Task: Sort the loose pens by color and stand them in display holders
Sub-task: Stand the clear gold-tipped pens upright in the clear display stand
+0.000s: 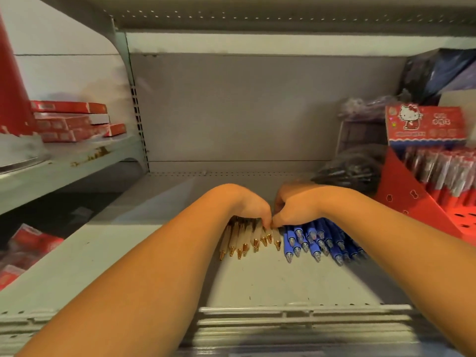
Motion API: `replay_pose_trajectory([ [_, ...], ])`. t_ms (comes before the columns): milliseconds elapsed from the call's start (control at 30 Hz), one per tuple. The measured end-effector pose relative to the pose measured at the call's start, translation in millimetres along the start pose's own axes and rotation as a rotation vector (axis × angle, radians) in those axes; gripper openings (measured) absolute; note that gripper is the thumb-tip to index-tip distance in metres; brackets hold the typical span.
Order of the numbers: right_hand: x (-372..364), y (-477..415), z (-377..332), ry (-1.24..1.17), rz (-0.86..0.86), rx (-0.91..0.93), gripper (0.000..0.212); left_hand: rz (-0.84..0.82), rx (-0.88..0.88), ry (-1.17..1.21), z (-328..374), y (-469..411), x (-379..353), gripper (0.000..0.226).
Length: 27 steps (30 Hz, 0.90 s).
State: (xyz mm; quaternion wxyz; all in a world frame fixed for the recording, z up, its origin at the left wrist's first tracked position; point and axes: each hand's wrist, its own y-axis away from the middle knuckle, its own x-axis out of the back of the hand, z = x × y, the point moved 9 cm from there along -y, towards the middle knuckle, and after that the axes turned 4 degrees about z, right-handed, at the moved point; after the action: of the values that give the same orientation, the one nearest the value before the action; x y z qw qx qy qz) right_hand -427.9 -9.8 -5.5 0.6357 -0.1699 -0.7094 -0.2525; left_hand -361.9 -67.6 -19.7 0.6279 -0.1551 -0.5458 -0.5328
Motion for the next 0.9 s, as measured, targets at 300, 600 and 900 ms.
replay_pose_trajectory([
  [300, 5.7, -1.5, -7.7, 0.06, 0.114, 0.044, 0.038, 0.062, 0.148, -0.034, -12.2, 4.4, 3.6, 0.039],
  [600, 3.3, 3.5, -12.8, 0.08, 0.056, 0.093, 0.032, 0.095, 0.296, -0.08, -24.9, 20.1, -1.1, 0.058],
  [900, 1.5, -3.5, -5.6, -0.097, 0.044, 0.035, 0.019, 0.124, 0.264, -0.06, -13.2, 13.5, -5.8, 0.046],
])
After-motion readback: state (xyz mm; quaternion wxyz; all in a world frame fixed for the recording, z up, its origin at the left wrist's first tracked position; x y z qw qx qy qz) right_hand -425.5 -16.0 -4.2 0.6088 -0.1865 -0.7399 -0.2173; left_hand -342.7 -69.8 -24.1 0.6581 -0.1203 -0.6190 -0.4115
